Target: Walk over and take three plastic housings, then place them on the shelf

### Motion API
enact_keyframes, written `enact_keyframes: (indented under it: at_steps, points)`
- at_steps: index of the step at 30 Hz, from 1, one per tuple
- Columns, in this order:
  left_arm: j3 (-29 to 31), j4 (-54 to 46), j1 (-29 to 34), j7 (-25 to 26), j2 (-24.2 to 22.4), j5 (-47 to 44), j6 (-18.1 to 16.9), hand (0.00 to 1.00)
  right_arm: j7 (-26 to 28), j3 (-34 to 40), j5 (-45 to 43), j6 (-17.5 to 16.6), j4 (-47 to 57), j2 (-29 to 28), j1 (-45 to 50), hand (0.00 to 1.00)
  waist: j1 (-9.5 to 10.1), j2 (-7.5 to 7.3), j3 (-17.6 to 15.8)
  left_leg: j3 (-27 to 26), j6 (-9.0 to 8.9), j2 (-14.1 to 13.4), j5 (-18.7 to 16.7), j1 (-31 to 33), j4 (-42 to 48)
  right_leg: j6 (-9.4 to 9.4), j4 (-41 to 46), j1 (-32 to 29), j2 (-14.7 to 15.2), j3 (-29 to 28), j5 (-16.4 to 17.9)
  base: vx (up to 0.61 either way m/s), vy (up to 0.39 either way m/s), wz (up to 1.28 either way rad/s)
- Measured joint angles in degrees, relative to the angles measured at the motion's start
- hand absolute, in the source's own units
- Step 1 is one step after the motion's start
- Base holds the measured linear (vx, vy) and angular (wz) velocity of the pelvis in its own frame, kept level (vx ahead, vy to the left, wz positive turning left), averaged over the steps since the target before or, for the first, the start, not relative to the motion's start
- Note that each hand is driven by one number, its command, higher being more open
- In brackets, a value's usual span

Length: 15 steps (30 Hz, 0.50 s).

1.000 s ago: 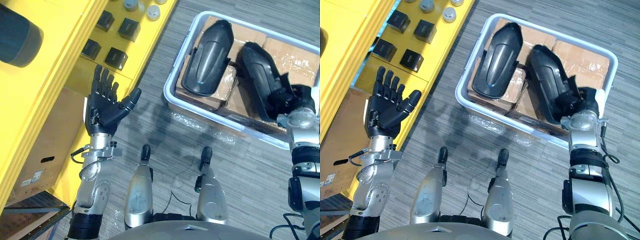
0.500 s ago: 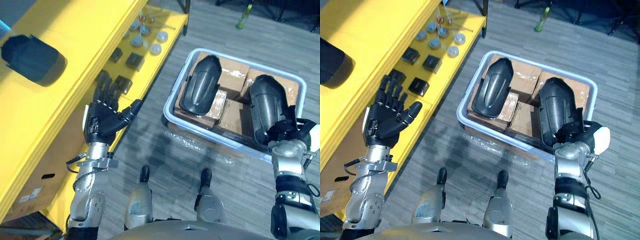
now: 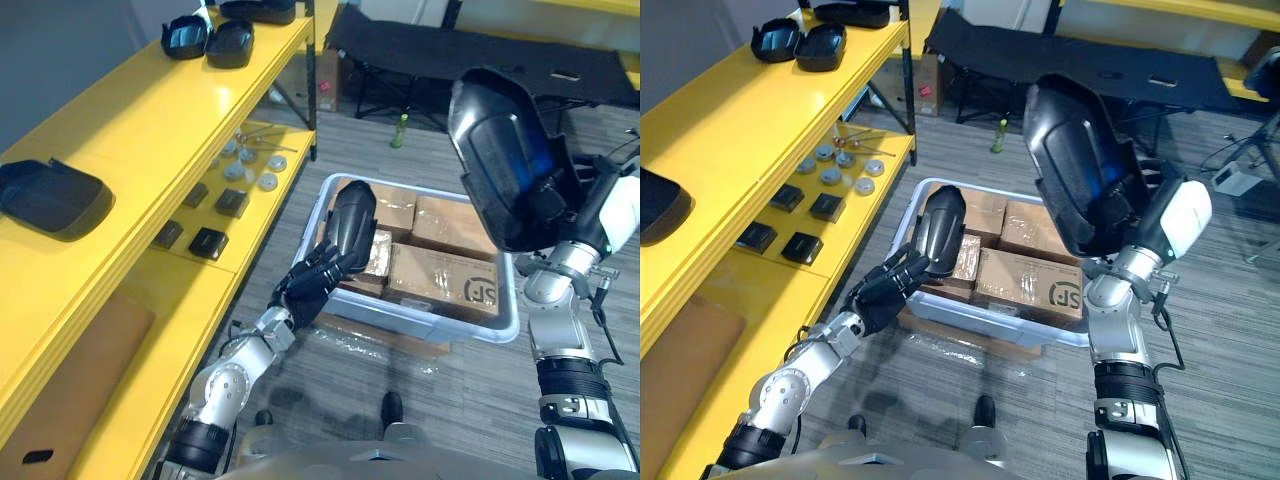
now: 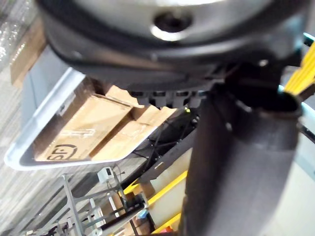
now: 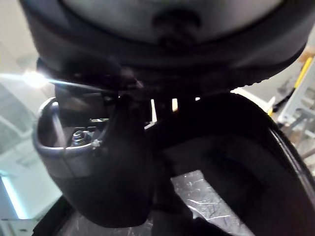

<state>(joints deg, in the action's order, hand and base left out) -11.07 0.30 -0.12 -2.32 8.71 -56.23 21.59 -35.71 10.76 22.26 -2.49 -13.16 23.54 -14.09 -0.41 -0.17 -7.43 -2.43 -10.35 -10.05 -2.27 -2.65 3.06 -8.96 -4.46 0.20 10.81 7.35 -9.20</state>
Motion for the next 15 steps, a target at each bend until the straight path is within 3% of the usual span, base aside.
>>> enact_keyframes:
  at_steps: [7, 15]
  points:
    - [-0.8, 0.3, -3.0, 0.8, -2.6, -2.4, -3.7, 1.00, 1.1, -5.8, 2.0, -8.0, 5.0, -5.3, 1.1, 0.00, -1.14, 0.62, 2.6, -1.3, -0.24, -0.5, -0.6, -0.9, 0.3, 0.16, 0.0, 0.1, -0.5, -0.7, 0.1, -0.01, 0.002, -0.09]
    - [-6.6, 2.7, -7.0, 0.8, -3.6, -2.4, -5.2, 1.00, 5.4, -13.9, 2.1, -9.3, 5.0, -6.6, 2.2, 0.00, -1.28, 0.47, 2.7, -1.4, -0.29, -0.7, -0.7, -0.9, 0.3, 0.21, -0.1, 0.1, -0.6, -0.8, 0.0, 0.00, 0.000, 0.00]
